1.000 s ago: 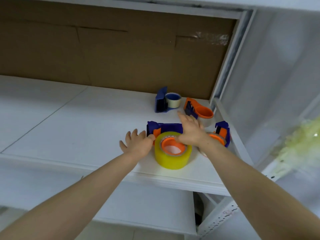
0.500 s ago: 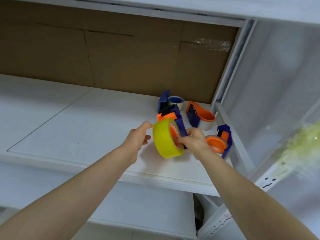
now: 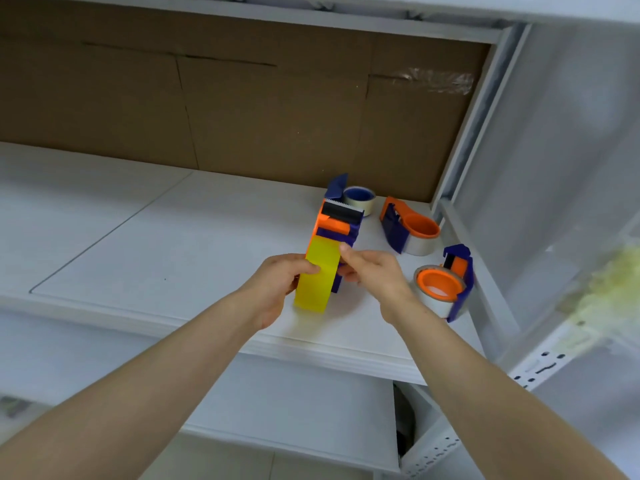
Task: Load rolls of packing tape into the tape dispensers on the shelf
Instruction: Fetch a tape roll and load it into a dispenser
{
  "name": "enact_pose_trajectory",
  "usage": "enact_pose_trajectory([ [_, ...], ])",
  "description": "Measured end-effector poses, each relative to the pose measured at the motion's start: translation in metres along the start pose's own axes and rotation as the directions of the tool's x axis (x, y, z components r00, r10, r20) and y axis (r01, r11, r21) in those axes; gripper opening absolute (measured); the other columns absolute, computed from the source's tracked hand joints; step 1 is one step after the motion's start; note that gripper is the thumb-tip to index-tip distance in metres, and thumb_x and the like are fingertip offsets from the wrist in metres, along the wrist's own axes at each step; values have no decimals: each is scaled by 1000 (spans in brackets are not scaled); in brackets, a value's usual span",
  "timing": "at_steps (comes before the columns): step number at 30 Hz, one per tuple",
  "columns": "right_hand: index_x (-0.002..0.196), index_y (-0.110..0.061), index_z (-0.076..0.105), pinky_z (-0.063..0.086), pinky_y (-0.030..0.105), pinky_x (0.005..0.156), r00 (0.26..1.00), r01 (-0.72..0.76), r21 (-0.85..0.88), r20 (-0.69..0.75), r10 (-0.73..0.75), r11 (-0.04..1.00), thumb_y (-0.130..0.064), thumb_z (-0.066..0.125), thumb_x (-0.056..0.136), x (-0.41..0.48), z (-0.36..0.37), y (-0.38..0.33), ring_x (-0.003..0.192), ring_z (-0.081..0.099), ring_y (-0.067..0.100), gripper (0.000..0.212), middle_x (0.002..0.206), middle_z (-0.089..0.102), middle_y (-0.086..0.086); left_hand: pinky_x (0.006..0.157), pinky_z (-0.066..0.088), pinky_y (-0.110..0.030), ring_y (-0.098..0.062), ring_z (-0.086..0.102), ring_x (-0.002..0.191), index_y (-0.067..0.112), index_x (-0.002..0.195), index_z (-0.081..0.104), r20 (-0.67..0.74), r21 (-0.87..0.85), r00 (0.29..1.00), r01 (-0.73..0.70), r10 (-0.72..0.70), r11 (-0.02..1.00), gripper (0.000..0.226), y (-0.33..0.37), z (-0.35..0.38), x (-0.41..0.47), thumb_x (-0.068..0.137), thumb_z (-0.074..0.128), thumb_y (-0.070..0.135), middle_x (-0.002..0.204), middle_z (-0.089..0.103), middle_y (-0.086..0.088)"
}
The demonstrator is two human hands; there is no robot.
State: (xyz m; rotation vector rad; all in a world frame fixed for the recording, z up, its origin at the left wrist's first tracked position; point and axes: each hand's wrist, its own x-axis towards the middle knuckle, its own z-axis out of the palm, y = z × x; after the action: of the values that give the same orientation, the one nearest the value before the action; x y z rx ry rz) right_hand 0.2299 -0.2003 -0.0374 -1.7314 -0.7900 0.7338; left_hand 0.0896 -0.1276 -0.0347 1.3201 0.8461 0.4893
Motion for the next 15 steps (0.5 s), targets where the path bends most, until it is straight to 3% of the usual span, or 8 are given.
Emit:
enact_pose_trajectory([
  [3,95,1,68,47,13,52,998,4,64,64,-8,998,-32,54,92,-5,12,2,66,61,12,36,77,69,6,93,42,-34,-24,60,95,12,91,66,-76,54,997,2,2,999,16,-2,-2,-2,87,52,15,98,68,-10],
  [7,94,7,66,48,24,62,992,112,16,60,-113,994,-29,52,93,-6,21,7,78,62,24,39,94,69,26,92,44,-30,-18,62,91,18,84,63,-94,93,995,-27,36,995,17,1,-6,-4,92,49,21,93,68,-3],
  [11,92,8,67,50,35,71,960,267,-112,118,-254,957,-23,50,94,-9,22,9,73,58,23,36,83,68,23,79,48,-25,-18,64,80,14,84,62,-47,30,998,-40,42,999,25,5,2,-6,96,41,13,88,68,-8],
  [15,93,2,69,50,43,78,928,364,-200,158,-337,910,-23,54,93,-15,18,17,74,59,24,29,81,67,14,81,49,-31,-23,63,80,14,83,60,-98,7,995,3,-3,1000,22,7,6,-5,96,43,16,91,67,-12],
])
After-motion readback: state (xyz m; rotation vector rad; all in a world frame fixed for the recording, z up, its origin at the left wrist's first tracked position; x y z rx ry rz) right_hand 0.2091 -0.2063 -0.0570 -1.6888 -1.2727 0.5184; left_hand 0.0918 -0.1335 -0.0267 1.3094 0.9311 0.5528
